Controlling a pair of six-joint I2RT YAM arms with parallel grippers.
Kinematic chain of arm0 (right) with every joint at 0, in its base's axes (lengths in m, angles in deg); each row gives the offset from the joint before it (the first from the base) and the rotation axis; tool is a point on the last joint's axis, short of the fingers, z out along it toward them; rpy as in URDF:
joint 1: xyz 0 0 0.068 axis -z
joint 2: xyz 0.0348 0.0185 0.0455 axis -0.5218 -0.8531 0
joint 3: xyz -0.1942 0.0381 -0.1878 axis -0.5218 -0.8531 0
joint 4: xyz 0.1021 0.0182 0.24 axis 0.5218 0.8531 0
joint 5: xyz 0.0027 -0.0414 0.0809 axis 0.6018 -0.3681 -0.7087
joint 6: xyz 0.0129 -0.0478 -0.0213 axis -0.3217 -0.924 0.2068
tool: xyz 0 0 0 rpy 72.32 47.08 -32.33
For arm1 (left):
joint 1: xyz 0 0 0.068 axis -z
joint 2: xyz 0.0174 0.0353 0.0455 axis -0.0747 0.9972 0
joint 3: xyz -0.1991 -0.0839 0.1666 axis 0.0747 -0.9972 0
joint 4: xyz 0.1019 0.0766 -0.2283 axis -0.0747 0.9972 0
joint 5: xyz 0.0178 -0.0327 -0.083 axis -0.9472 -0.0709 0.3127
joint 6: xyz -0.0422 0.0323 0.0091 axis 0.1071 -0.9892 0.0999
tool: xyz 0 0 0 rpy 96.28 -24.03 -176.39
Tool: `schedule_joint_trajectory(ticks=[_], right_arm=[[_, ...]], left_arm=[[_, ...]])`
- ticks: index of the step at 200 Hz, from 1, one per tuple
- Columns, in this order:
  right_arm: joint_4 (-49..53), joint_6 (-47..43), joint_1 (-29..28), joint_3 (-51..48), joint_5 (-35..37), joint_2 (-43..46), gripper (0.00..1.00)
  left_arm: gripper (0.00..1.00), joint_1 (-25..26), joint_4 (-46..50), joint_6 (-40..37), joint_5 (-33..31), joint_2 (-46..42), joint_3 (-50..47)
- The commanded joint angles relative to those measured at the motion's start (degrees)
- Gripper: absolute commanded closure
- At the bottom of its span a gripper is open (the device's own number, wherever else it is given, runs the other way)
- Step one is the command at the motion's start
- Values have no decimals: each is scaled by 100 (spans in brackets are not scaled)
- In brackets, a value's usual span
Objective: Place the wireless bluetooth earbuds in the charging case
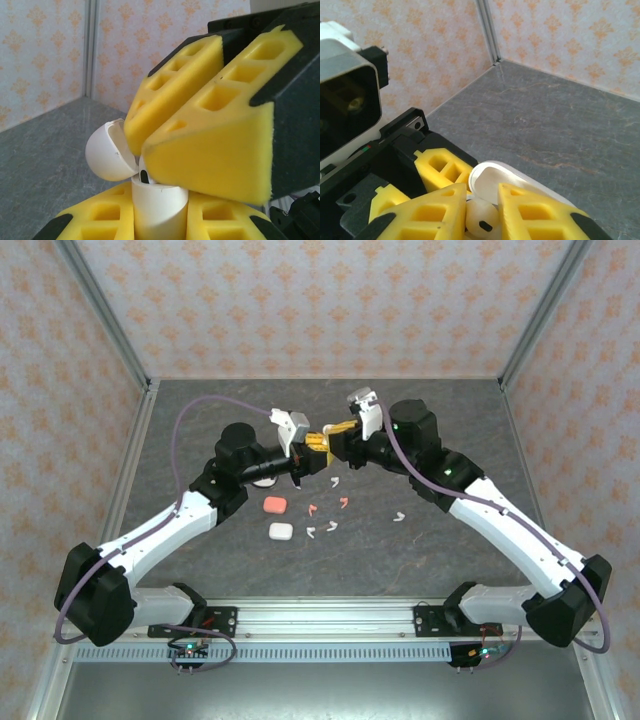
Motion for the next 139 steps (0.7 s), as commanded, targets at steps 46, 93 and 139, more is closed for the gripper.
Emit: schedule_joint_trajectory(ticks=[46,93,139], right_arm=[[313,694,374,753,-303,142,48],[1085,1424,1118,920,151,400,44],[2283,2198,2085,63,505,411,50]], left_arm=[[100,62,-203,-34,-63,-142,110],[100,62,-196,-131,-282,-292,-62],[100,64,-227,-247,-376,-529,-213]])
